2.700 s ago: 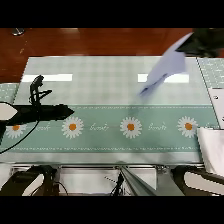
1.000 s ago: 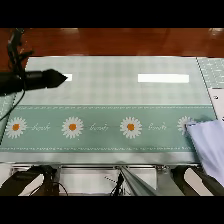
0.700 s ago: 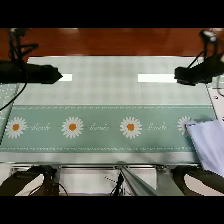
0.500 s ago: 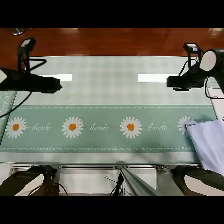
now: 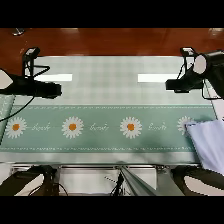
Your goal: Fold the shirts.
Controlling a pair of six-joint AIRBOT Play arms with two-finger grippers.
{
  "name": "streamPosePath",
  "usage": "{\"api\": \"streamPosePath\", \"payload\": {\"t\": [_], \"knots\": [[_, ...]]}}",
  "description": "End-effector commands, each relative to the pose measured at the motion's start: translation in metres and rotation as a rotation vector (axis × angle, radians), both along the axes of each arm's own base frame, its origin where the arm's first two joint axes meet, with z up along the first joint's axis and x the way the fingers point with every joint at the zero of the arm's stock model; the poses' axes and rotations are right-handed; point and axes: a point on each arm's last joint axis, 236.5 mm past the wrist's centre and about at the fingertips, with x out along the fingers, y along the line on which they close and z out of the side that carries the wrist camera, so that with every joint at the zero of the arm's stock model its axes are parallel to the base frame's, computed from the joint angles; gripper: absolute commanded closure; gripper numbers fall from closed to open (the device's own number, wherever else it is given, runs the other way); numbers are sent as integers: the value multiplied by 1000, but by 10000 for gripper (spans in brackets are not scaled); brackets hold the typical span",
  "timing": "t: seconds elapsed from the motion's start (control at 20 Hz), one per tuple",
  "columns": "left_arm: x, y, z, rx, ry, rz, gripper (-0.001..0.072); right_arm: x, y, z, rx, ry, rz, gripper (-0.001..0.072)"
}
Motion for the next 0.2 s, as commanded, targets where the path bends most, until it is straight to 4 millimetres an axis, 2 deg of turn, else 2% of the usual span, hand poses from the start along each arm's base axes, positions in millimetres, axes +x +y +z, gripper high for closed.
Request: {"api": "streamPosePath", "payload": {"t": [0.0, 0.15], "knots": [[0, 1, -1, 3, 3, 1, 684, 0, -1, 0, -5, 2, -1, 686], [0, 1, -1, 3, 3, 1, 684, 0, -1, 0, -5, 2, -1, 686]]}}
